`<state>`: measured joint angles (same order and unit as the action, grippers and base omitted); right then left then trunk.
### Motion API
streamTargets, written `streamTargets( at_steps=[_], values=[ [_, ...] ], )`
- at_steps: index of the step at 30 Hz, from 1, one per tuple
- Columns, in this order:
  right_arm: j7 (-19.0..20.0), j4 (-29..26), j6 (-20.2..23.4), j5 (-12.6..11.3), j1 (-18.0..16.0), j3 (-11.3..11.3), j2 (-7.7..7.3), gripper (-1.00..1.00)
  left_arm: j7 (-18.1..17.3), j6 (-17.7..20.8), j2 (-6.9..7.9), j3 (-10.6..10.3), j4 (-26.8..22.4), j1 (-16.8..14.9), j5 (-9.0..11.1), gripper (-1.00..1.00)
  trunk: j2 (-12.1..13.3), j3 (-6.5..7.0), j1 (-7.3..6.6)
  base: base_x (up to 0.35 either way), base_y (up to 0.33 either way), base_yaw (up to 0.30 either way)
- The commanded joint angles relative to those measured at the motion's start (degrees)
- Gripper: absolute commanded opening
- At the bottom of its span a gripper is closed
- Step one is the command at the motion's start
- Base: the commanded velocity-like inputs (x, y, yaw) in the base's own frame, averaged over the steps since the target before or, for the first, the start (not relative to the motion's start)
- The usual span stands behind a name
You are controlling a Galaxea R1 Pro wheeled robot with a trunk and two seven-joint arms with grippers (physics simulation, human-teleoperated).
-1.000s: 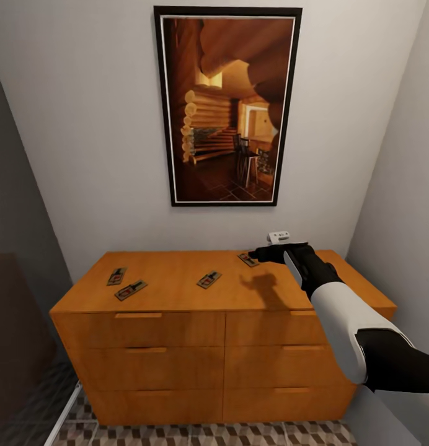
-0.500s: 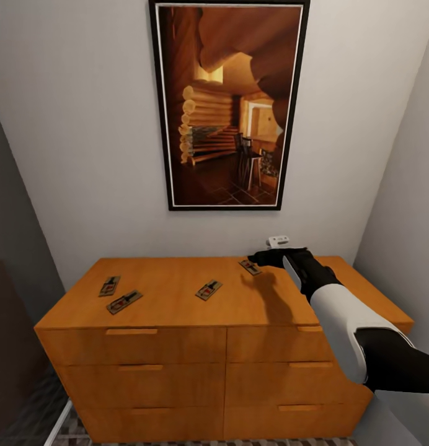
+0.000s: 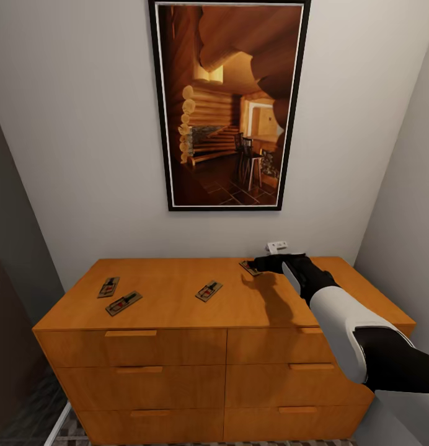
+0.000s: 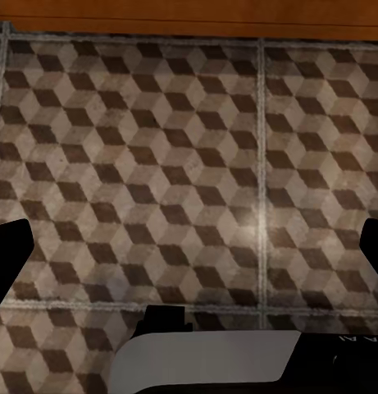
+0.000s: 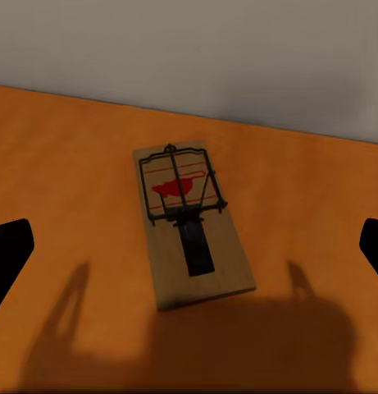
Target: Take the four mousetraps from the cabinet in the bathroom and place them on the bathroom floor. Make sure all four end up on the same floor surface, and ensure that at least two of them are either under or directly next to the same bathroom sink.
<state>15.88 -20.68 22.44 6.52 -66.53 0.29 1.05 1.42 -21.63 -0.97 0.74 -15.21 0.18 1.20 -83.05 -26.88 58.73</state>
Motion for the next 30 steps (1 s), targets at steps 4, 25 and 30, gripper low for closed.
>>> streamTargets(
  at_steps=[4,25,30],
  values=[
    [0.3,1.2,-1.1,0.6,0.0,0.0,0.01,1.0,0.1,-0.1,-0.01,0.1,-0.1,0.0,0.1,1.0,0.0,-0.05,0.0,0.001,0.0,0.0],
    [0.3,3.7,-2.2,0.6,0.0,0.0,0.0,1.0,0.1,-0.1,-0.04,0.1,-0.1,0.0,0.1,1.0,0.0,-0.05,0.0,0.0,0.0,0.0],
    [0.3,3.7,-2.2,0.6,0.0,0.0,0.01,1.0,0.1,-0.1,-0.07,0.1,-0.1,0.0,0.1,1.0,0.0,-0.05,0.0,0.016,0.0,0.0]
  ],
)
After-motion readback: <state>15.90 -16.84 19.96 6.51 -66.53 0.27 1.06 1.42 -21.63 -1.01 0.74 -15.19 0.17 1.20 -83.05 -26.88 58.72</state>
